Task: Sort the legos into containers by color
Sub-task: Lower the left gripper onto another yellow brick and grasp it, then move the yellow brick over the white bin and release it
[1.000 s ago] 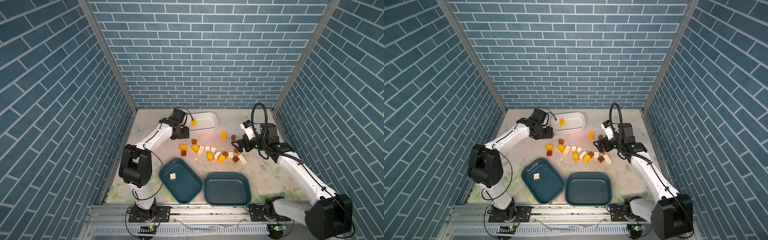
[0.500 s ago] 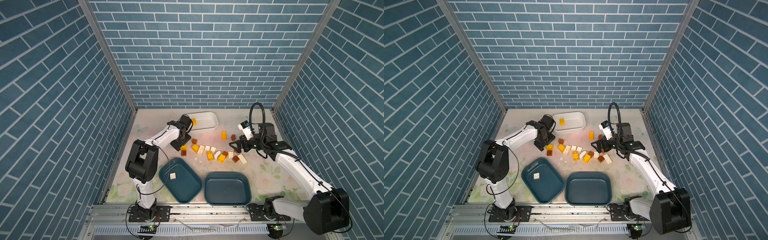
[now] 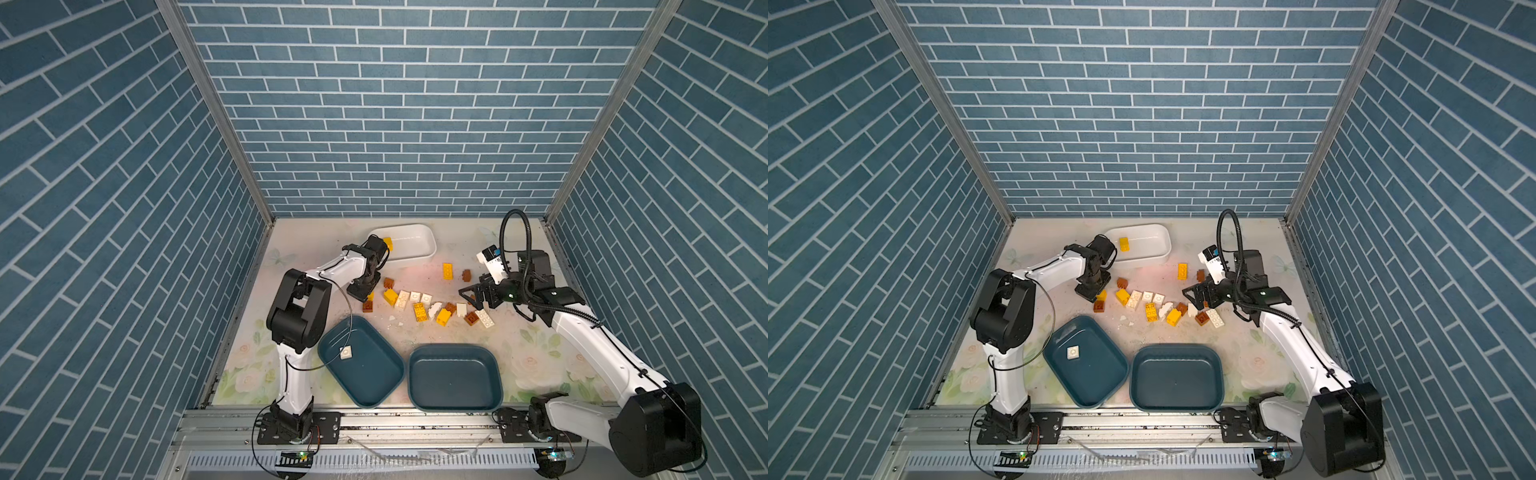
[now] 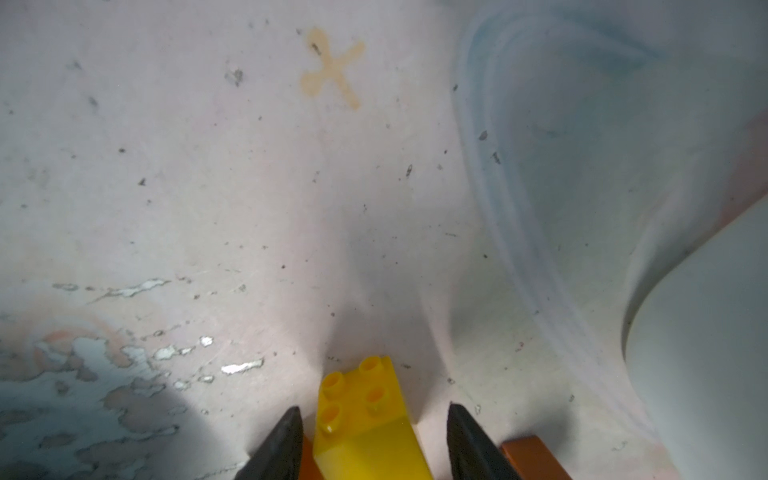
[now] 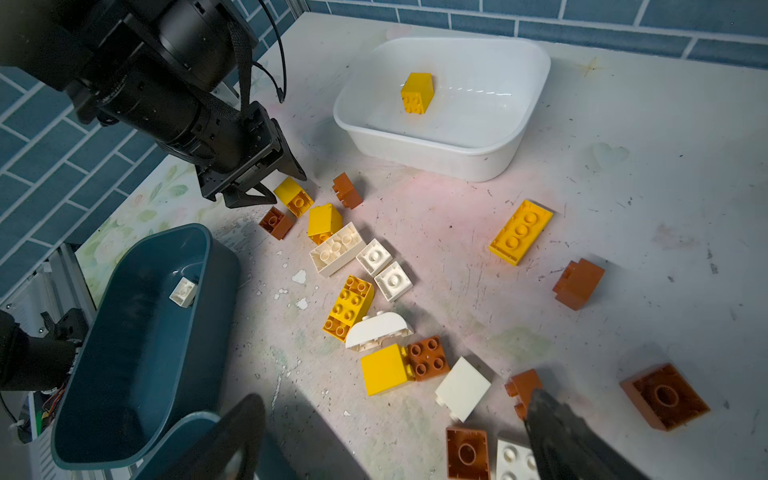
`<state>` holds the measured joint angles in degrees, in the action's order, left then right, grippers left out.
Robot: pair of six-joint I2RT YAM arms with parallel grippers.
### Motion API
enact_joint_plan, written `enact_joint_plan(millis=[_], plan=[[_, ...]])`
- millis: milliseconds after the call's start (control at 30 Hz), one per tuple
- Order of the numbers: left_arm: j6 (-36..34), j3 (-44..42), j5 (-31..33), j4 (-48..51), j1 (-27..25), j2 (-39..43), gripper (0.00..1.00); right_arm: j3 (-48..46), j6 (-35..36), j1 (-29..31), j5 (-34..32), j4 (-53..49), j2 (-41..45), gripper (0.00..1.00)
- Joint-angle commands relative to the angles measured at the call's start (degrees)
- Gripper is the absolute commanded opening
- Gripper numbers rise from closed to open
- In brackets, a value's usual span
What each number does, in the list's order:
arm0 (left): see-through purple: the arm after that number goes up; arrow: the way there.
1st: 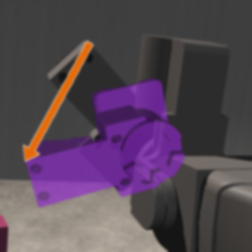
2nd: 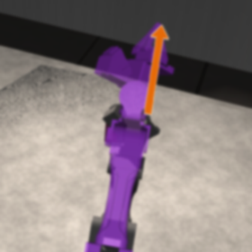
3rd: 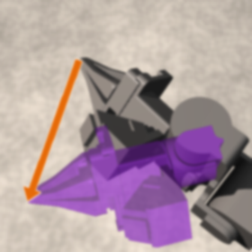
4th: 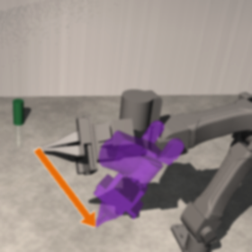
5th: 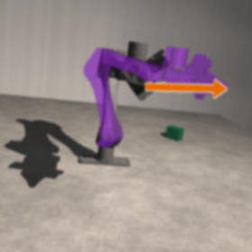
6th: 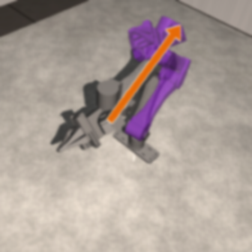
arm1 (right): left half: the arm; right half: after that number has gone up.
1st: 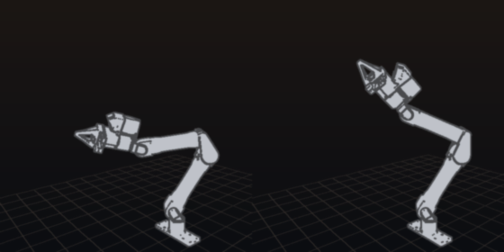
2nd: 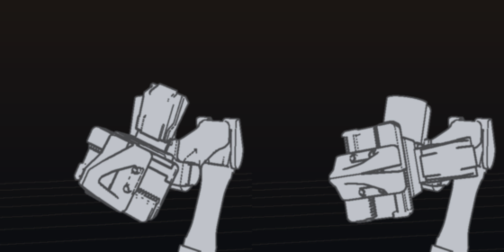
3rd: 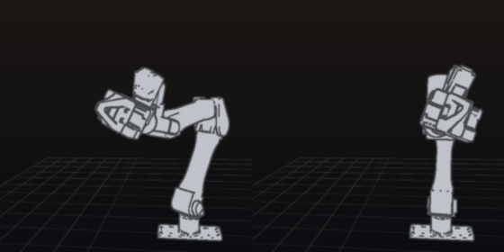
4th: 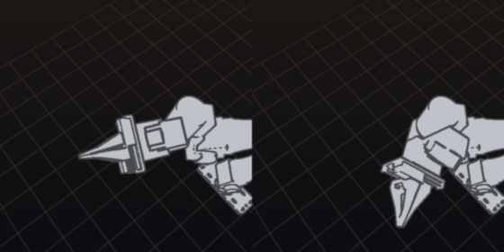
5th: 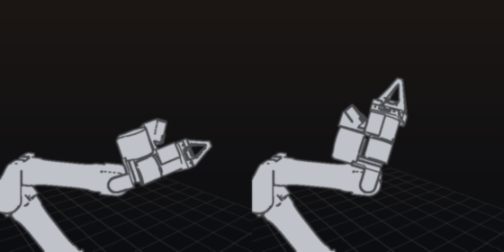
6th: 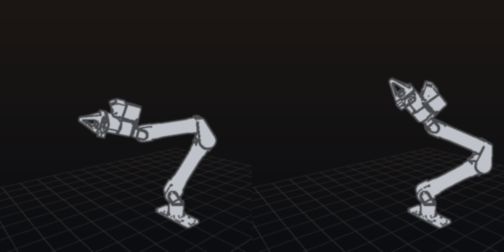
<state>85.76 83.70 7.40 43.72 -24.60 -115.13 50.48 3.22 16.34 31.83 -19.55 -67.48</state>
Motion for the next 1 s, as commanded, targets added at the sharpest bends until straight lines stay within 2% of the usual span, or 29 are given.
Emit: enact_joint_plan(millis=[0,367,633,733,967], plan=[[0.7,2.0,1.4,-0.7,0.0,-1.8,0.53,-1.2,0.7,-0.2,1.3,0.4,1.5,0.98],[0.1,2.3,-0.5,-0.3,-0.9,-3.2,0.50,-2.1,1.8,-0.2,0.9,-0.6,2.5,0.98],[-5.2,4.7,1.1,2.0,-0.8,-2.4,0.30,-2.3,1.7,-0.2,-0.1,-0.9,3.6,0.98],[-9.6,7.4,1.6,3.7,-0.3,-1.6,0.30,-2.0,1.3,-0.2,-0.2,-0.4,3.6,0.98],[-25.5,17.4,3.6,4.6,1.7,-1.7,0.30,-1.6,-2.1,-0.3,0.6,3.7,3.0,0.99]])
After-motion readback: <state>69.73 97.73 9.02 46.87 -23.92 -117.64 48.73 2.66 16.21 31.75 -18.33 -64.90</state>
